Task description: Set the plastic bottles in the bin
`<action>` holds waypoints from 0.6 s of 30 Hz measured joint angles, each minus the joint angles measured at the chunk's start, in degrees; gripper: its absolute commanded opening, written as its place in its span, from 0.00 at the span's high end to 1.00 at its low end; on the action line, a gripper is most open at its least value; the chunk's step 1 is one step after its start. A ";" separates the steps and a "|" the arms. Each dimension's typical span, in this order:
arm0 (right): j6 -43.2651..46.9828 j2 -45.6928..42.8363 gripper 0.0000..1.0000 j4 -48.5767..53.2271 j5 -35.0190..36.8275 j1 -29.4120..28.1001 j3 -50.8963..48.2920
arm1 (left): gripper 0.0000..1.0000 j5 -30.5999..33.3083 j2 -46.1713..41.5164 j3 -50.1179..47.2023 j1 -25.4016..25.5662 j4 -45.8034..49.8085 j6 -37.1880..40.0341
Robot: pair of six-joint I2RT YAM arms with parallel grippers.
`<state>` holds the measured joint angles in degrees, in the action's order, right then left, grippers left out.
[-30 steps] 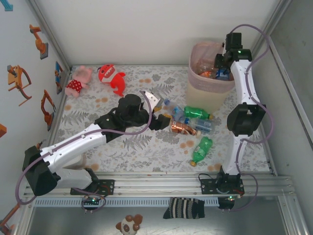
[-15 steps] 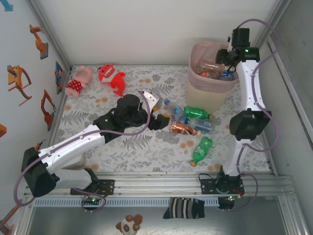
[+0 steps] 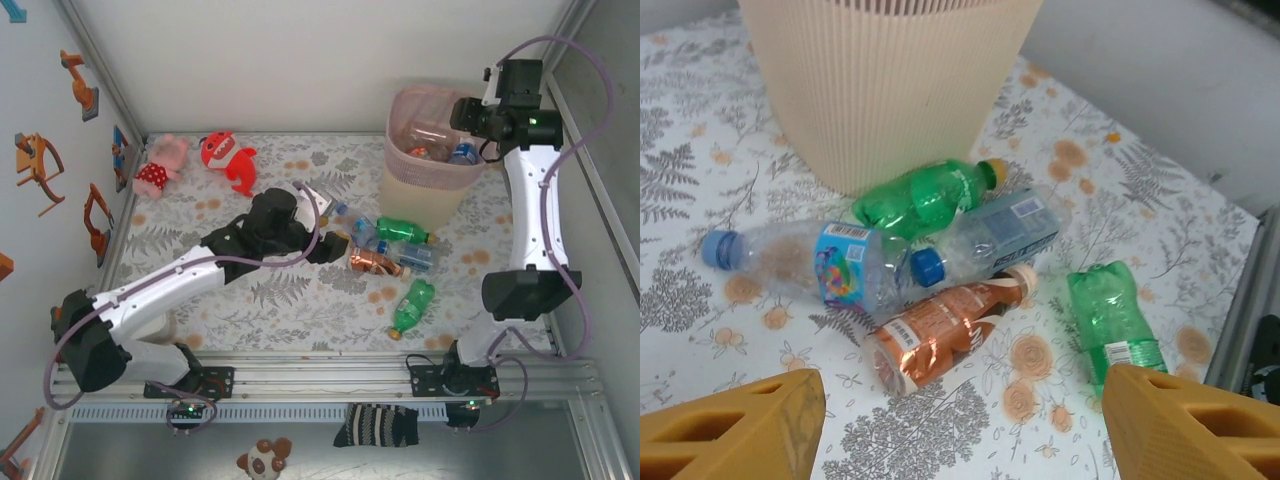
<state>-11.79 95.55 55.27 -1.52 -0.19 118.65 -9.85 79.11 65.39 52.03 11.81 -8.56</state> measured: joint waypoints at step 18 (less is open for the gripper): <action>-1.92 -19.17 0.41 -3.26 -0.59 0.00 -18.47 | 0.20 13.27 28.44 20.09 -5.05 9.38 -27.02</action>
<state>-13.72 76.38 52.01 -2.11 -0.19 100.18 3.42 107.55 85.47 46.98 21.19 -35.57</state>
